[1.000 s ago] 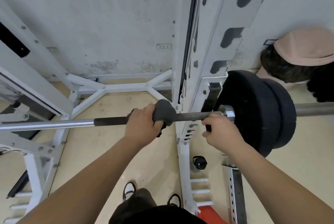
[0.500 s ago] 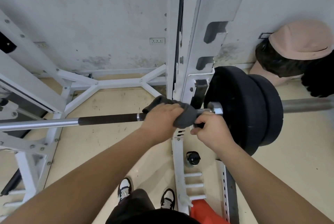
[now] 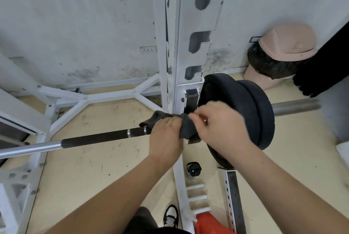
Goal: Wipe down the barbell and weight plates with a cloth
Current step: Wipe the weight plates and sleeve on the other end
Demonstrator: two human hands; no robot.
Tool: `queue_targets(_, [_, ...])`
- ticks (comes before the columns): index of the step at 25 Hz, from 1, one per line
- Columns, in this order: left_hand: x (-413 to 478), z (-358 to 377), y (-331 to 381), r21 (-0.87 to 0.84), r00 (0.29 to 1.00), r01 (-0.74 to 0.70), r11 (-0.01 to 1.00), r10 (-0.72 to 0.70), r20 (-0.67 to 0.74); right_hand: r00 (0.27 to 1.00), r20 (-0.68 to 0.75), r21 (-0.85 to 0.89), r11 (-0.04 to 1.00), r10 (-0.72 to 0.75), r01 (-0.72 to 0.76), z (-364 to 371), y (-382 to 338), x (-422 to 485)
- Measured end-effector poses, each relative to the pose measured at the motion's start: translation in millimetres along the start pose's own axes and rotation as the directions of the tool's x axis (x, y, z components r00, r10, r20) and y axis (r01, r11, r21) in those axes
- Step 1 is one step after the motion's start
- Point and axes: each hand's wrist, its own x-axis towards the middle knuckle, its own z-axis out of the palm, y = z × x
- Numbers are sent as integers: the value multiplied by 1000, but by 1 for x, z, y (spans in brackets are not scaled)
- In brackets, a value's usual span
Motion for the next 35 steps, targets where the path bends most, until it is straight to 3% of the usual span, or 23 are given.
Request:
queue_targets(2, [-14, -11, -16, -30, 1000, 4, 1000, -3, 27, 968, -236, -103, 993, -82, 59, -22, 21, 5])
queue_targets(3, [-22, -19, -22, -27, 999, 37, 999, -36, 32, 963, -265, -176, 984, -58, 11, -27, 36, 9])
queue_targets(5, [-30, -32, -25, -59, 989, 144, 988, -144, 18, 966, -227, -222, 959, 126, -178, -22, 60, 12])
queue_targets(7, [-20, -42, -1, -261, 970, 234, 937, -241, 4, 937, -238, -142, 945, 257, -296, -6, 66, 8])
queue_targets(9, [0, -39, 28, -383, 985, 126, 915, -160, -59, 920, -278, -90, 946, 275, -310, 3, 65, 7])
queue_targets(11, [22, -25, 43, -229, 996, -85, 970, 79, -35, 918, -280, -105, 941, 281, -321, 2, 64, 8])
queue_targets(13, [37, -7, 44, 30, 958, -250, 968, 243, 155, 913, -281, -116, 933, 297, -339, -1, 63, 9])
queue_targets(15, [39, 2, 42, 102, 935, -281, 954, 249, 251, 911, -273, -128, 927, 309, -353, -1, 62, 9])
queue_targets(18, [35, -5, 36, 143, 936, -300, 943, 262, 237, 896, -259, -103, 913, 360, -396, -5, 57, 13])
queue_targets(22, [18, -38, -20, 284, 972, -96, 954, 28, 235, 883, -308, -133, 903, 354, -409, -1, 54, 15])
queue_targets(24, [12, -43, -42, 284, 975, -66, 957, 0, 224, 881, -340, -161, 903, 329, -399, 2, 56, 12])
queue_targets(27, [25, -21, -7, 146, 966, -169, 975, 135, 218, 882, -343, -202, 891, 324, -407, 4, 55, 13])
queue_targets(30, [31, 1, 27, 128, 958, -227, 965, 198, 209, 888, -329, -201, 894, 322, -399, 4, 53, 17])
queue_targets(35, [-9, -38, -47, 175, 963, -211, 962, 174, 208, 887, -331, -184, 900, 323, -396, 4, 54, 21])
